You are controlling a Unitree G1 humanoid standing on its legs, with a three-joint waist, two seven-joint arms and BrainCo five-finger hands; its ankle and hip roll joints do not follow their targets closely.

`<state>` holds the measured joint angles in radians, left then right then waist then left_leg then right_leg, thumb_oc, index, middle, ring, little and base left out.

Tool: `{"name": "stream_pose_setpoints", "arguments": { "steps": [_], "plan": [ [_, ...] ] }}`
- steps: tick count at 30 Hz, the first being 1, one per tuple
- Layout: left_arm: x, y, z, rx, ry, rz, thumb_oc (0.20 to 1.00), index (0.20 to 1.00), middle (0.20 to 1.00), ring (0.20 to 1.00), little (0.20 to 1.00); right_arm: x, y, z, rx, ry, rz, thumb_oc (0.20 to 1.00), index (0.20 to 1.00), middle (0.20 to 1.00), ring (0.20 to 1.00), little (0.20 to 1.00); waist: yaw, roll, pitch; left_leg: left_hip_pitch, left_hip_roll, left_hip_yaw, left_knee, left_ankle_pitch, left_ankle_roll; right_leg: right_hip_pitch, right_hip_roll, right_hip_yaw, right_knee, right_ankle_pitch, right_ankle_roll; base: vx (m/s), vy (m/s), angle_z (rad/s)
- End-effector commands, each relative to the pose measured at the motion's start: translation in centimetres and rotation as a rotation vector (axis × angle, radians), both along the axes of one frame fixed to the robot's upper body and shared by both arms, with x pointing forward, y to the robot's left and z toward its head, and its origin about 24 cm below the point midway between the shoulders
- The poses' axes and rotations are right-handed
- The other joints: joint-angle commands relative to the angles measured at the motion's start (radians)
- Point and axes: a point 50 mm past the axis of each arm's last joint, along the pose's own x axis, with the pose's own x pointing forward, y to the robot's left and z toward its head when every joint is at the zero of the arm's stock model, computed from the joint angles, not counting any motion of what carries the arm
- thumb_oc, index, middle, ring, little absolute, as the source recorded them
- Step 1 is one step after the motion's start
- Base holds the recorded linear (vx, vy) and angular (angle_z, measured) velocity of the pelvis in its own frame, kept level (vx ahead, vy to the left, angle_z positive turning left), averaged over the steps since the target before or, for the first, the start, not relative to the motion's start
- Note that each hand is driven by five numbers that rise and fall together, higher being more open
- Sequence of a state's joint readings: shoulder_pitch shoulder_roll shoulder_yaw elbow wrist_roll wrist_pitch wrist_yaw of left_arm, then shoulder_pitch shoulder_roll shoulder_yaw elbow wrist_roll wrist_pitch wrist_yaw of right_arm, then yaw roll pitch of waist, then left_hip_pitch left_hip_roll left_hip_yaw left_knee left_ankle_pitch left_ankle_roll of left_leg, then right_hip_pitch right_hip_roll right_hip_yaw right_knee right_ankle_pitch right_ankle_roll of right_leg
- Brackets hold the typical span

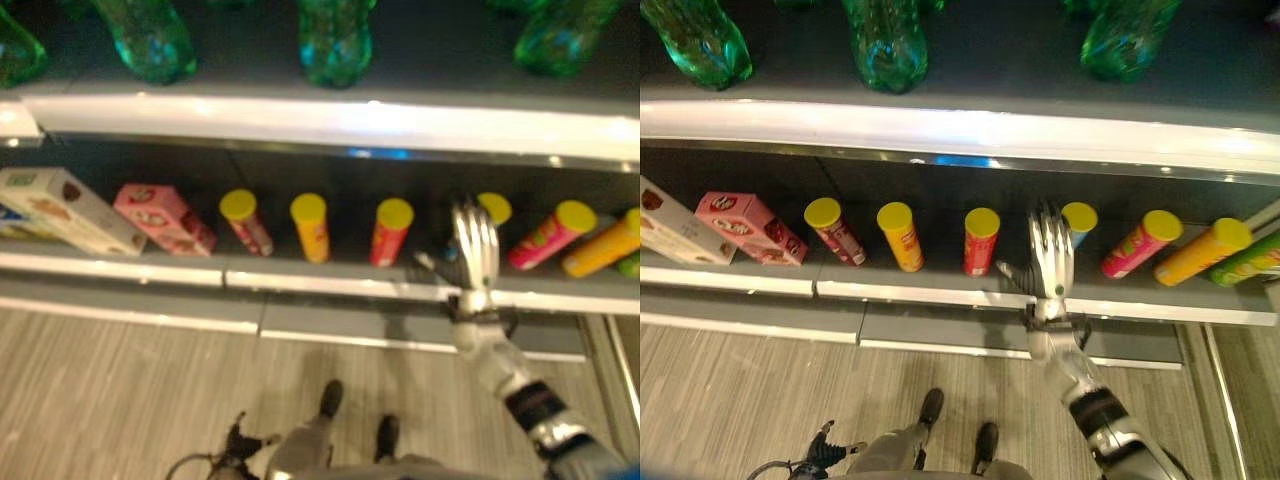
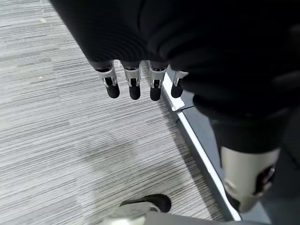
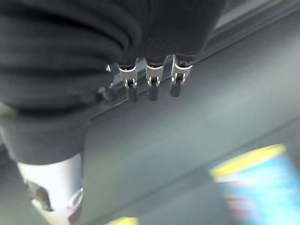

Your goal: Put the goods on the table back onto the shelves and tidy them up.

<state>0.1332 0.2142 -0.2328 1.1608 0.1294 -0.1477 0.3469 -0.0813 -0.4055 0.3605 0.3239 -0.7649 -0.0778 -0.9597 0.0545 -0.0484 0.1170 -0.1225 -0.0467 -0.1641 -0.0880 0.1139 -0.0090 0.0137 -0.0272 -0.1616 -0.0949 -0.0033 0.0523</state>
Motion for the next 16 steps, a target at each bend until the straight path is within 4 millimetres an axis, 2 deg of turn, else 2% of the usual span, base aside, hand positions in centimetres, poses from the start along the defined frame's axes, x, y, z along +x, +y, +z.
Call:
{"name": "stream_pose_setpoints", "arguments": {
  "steps": [1,3,6,7,8,9,13,16],
  "plan": [
    [-2.2,-3.4,-1.1,-0.096,0.082,0.023,1.0,1.0,1.0,1.0,1.0,-1.2,-1.8,-0.4,-0.002,0.028,-0.033,1.0,1.0,1.0,1.0,1.0,-0.026,0.037,-0.08,0.079,0.038,0.025,0.001,-0.13,-0.02,-0.025,-0.004,0.071,0.008,-0.036,0.07,-0.02,0.065,-0.34],
    [-2.8,-3.5,-1.2,-0.116,0.09,0.059,1.0,1.0,1.0,1.0,1.0,-3.0,-3.2,-4.1,-0.001,0.198,-0.137,1.0,1.0,1.0,1.0,1.0,-0.04,0.036,-0.092,0.088,0.04,0.043,0.001,-0.131,-0.02,-0.022,-0.004,0.088,0.008,-0.03,0.07,-0.03,0.054,-0.25],
    [-3.6,-3.8,-1.3,-0.149,0.098,0.118,1.0,1.0,1.0,1.0,1.0,-7.2,-4.3,-10.6,0.105,0.531,-0.343,1.0,1.0,1.0,1.0,1.0,-0.052,0.037,-0.108,0.099,0.039,0.063,0.001,-0.134,-0.017,-0.018,-0.003,0.107,0.008,-0.023,0.072,-0.03,0.05,-0.31],
    [-3.8,-4.0,-1.3,-0.169,0.097,0.137,1.0,1.0,1.0,1.0,1.0,-9.2,-4.5,-12.8,0.199,0.684,-0.435,1.0,1.0,1.0,1.0,1.0,-0.054,0.04,-0.109,0.107,0.039,0.068,0.001,-0.137,-0.016,-0.012,-0.002,0.113,0.008,-0.022,0.072,-0.02,0.057,-0.23],
    [-4.2,-4.3,-1.3,-0.187,0.101,0.148,1.0,1.0,1.0,1.0,1.0,-10.8,-4.7,-14.1,0.294,0.77,-0.528,1.0,1.0,1.0,1.0,1.0,-0.057,0.042,-0.116,0.107,0.038,0.072,0.001,-0.136,-0.015,-0.015,-0.002,0.117,0.008,-0.019,0.073,-0.01,0.078,-0.24],
    [-4.9,-4.7,-1.3,-0.219,0.12,0.16,1.0,1.0,1.0,1.0,1.0,-14.3,-5.2,-16.4,0.576,0.909,-0.794,1.0,1.0,1.0,1.0,1.0,-0.061,0.052,-0.123,0.122,0.036,0.08,0.001,-0.143,-0.012,-0.005,0.0,0.123,0.008,-0.02,0.073,-0.01,0.076,-0.29],
    [-6.4,-4.4,-1.7,-0.232,0.23,0.202,1.0,1.0,1.0,1.0,1.0,-17.3,-5.8,-17.8,1.127,0.848,-1.189,1.0,1.0,1.0,1.0,1.0,-0.066,0.058,-0.144,0.138,0.036,0.085,0.001,-0.148,-0.013,0.008,-0.001,0.124,0.008,-0.02,0.069,0.0,0.027,-0.09],
    [-6.6,-4.4,-1.9,-0.236,0.273,0.261,1.0,1.0,1.0,1.0,1.0,-18.5,-5.7,-18.2,1.384,0.732,-1.348,1.0,1.0,1.0,1.0,1.0,-0.069,0.059,-0.153,0.148,0.036,0.087,0.001,-0.154,-0.016,0.016,-0.001,0.127,0.008,-0.022,0.065,0.0,0.0,0.0]
  ]
}}
